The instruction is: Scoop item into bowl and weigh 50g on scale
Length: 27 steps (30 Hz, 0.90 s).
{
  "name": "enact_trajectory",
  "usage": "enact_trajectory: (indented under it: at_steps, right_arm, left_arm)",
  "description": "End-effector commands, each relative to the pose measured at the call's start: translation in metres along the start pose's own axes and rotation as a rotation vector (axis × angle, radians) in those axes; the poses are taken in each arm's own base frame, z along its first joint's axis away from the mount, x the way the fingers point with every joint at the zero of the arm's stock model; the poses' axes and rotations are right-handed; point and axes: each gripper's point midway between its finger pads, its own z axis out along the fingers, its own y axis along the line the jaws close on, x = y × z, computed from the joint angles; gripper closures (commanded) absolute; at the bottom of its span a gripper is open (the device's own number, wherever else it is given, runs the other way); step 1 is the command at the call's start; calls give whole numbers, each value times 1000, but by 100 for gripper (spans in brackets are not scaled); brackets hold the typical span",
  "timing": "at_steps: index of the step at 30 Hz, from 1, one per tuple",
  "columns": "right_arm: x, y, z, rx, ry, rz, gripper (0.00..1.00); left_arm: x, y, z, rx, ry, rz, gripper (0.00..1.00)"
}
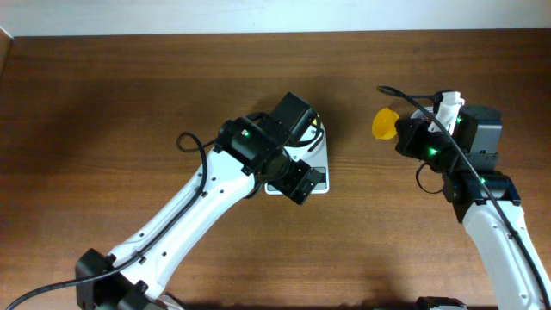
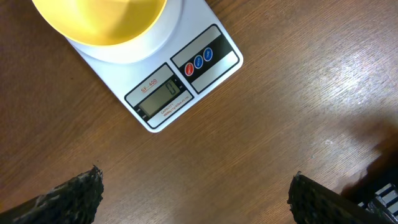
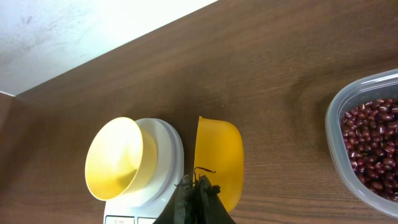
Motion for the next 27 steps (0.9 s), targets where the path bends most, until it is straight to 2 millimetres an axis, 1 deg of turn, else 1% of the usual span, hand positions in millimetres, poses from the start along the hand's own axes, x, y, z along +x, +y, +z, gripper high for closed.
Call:
enact_trajectory:
  at_steps: [1,23,27]
  right_arm:
    - [-7,-3,-1,17,-18,-13,96]
    - [-7,-3,-1,15,-20,-15,96]
    - [-2,-4,-1,23,-1,-7,96]
  left_arm:
    - [-1,2,-8,-9,-24,17,1]
    - [-1,2,-8,-9,-24,17,1]
    - [-1,2,-8,-9,-24,17,1]
